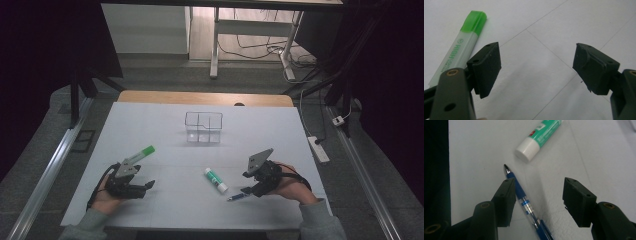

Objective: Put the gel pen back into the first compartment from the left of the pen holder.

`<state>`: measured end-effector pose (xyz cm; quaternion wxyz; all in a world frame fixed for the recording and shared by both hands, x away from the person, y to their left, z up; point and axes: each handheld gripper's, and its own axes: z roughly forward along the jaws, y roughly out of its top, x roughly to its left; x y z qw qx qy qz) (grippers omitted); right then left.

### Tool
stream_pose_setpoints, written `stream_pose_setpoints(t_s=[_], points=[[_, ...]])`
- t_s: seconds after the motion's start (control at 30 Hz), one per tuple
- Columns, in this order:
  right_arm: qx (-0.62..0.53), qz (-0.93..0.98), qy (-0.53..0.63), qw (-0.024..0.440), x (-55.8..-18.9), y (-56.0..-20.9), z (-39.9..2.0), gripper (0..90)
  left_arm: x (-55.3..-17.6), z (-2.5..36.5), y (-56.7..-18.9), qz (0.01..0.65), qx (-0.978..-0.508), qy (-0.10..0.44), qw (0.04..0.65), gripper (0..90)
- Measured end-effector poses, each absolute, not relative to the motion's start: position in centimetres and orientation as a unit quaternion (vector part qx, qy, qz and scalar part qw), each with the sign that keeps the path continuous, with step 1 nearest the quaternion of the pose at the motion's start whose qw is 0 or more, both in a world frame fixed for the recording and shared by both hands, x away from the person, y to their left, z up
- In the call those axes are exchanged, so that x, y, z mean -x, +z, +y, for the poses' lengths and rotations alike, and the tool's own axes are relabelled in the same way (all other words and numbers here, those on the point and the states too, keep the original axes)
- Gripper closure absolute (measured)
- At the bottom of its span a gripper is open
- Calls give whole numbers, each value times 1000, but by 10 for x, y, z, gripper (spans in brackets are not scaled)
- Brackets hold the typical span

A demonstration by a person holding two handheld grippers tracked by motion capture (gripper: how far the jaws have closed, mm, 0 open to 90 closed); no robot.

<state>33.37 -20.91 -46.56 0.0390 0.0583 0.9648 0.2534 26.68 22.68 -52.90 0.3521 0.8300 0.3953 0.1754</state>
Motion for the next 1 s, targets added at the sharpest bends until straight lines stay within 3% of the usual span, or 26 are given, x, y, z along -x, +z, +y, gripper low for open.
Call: stream_pose_setpoints(t_s=[0.73,1.0], points=[[-21,981,191,8,-328,-491,-185,395,-266,226,-530,391,-834,173,348,220],[-6,983,181,9,-325,-496,-178,462,-266,227,-530,392,-834,172,349,220]])
